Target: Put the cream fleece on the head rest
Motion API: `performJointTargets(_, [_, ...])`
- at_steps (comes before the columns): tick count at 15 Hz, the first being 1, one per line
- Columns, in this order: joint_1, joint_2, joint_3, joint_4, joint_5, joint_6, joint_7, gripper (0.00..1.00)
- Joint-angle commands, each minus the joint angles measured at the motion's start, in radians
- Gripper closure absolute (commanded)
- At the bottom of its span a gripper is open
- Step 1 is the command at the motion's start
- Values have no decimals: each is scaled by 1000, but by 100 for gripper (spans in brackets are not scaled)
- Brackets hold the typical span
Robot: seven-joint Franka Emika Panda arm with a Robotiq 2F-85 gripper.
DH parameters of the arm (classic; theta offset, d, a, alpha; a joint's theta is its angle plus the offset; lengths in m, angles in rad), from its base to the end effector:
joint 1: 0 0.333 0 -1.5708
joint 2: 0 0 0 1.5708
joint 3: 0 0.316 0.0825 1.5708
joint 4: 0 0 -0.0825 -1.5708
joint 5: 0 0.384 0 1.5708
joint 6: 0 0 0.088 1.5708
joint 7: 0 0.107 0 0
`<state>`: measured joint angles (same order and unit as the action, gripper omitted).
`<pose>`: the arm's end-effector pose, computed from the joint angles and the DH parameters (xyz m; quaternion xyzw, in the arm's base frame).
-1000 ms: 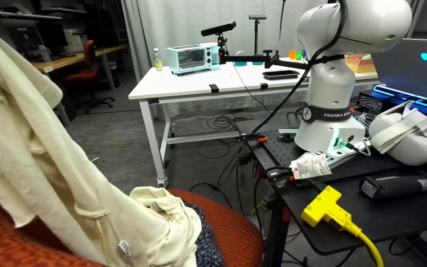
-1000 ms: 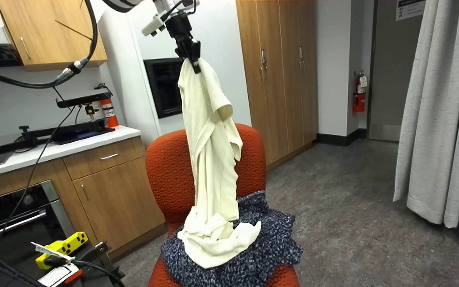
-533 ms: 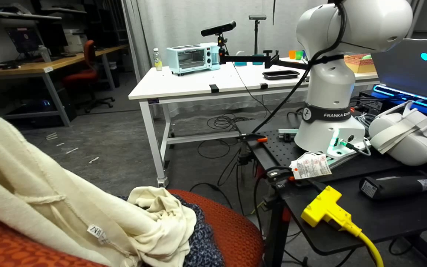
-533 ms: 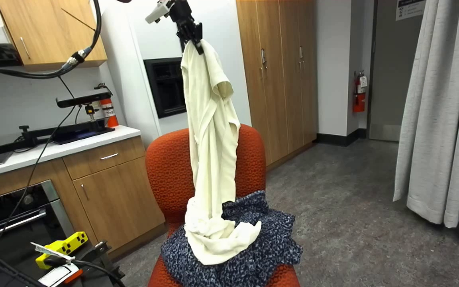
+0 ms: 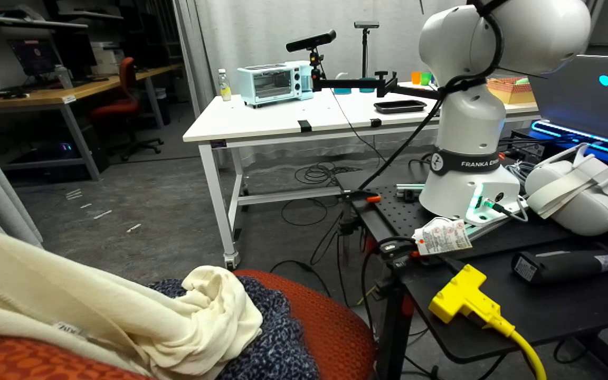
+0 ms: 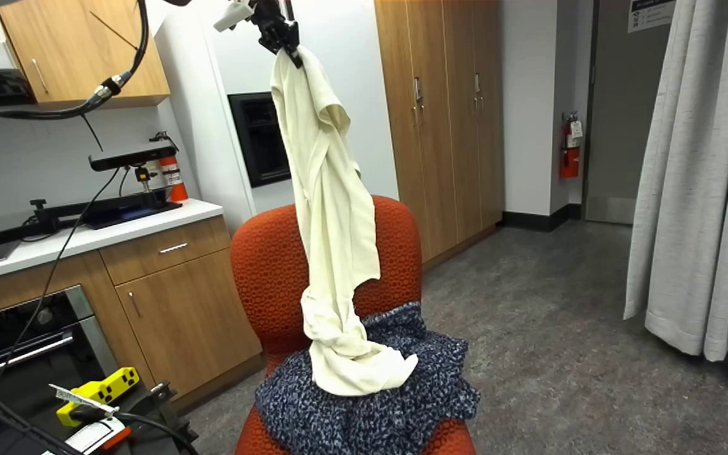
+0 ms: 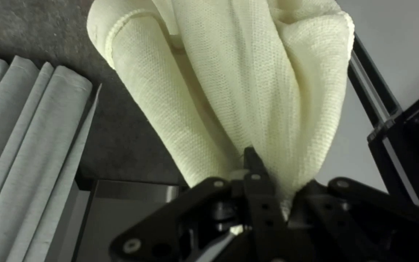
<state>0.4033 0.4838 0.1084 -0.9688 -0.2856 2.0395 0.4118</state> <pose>0.6503 0.3178 0.6640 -0.9487 -0.0590 -0.3098 0.0223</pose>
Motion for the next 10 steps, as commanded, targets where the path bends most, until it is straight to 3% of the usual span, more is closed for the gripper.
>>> performJointTargets(1, [62, 131, -7, 236, -44, -1, -1, 98])
performJointTargets(8, [123, 314, 4, 446, -21, -60, -24, 98])
performJointTargets(9, [141, 309, -30, 424, 9, -56, -30, 67])
performJointTargets(10, [148, 322, -34, 441, 16, -74, -33, 66])
